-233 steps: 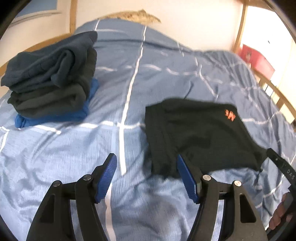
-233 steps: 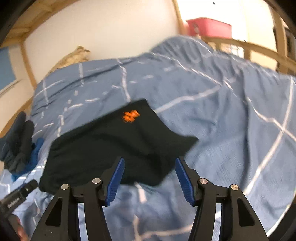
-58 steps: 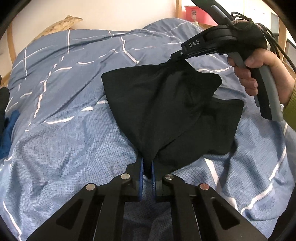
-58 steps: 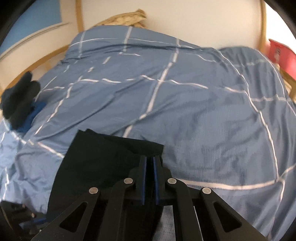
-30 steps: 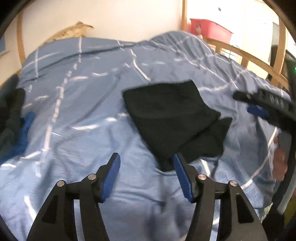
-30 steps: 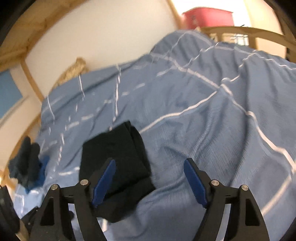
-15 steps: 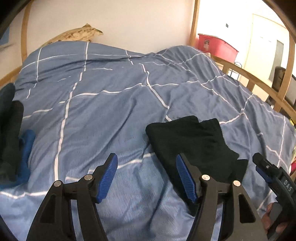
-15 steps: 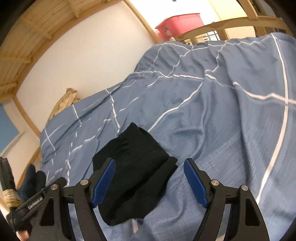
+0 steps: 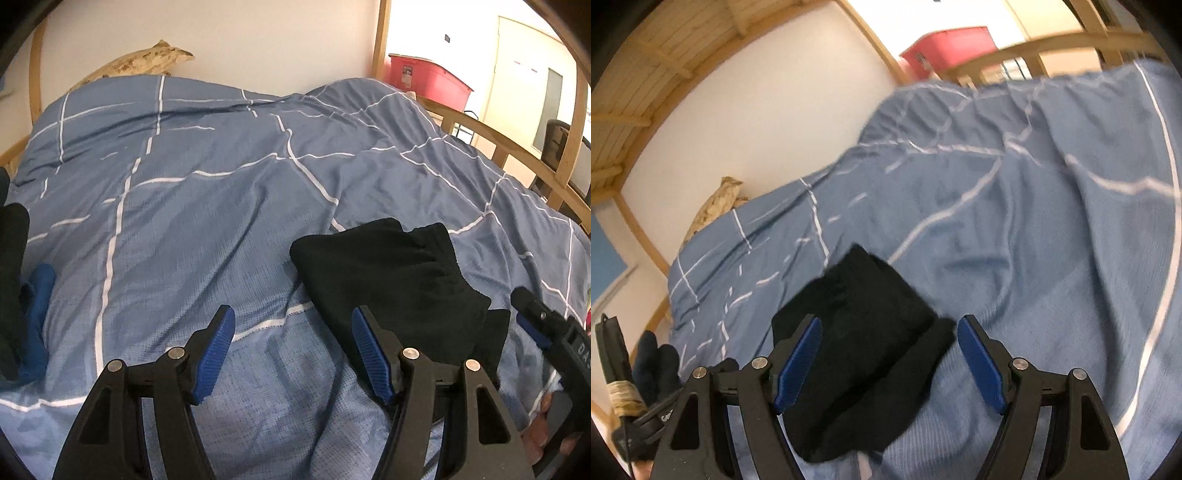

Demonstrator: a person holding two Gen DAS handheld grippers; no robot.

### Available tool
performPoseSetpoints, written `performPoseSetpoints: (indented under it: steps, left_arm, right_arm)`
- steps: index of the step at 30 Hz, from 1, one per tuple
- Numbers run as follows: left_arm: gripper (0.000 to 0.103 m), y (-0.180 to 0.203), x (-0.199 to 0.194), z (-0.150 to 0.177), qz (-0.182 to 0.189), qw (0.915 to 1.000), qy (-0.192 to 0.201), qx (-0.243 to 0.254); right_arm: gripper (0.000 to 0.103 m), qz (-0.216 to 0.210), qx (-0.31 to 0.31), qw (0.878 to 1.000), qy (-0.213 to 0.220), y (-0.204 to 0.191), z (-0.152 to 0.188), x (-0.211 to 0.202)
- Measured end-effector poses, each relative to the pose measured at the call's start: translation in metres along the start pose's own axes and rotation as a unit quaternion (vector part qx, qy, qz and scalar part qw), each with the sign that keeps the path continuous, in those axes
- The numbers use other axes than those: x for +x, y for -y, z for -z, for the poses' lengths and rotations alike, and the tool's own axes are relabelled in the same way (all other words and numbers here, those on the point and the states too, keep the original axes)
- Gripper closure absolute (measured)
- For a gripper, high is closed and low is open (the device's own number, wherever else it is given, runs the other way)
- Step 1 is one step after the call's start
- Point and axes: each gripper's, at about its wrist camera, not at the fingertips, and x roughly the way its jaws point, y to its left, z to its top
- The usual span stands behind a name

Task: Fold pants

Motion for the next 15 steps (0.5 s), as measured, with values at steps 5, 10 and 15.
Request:
performPoseSetpoints:
  steps: [5, 10, 15]
  left_arm:
    - [0.039, 0.002, 0.0, -0.001, -0.001, 1.0, 0.0, 0.003]
    - [0.039, 0.005, 0.005, 0.0, -0.002, 0.9999, -0.007, 0.01]
    - [0.039, 0.008, 0.011, 0.003, 0.001, 0.9998, -0.015, 0.009]
  right_arm:
    - [0.026, -0.008, 0.025, 0.999, -0.025, 0.013, -0.008, 0.019]
    - [0.026, -0.005, 0.031, 0.998, -0.057, 0.023, -0.003, 0.031]
    - [0.026, -0.01, 0.036, 0.997, -0.067, 0.026, 0.004, 0.03]
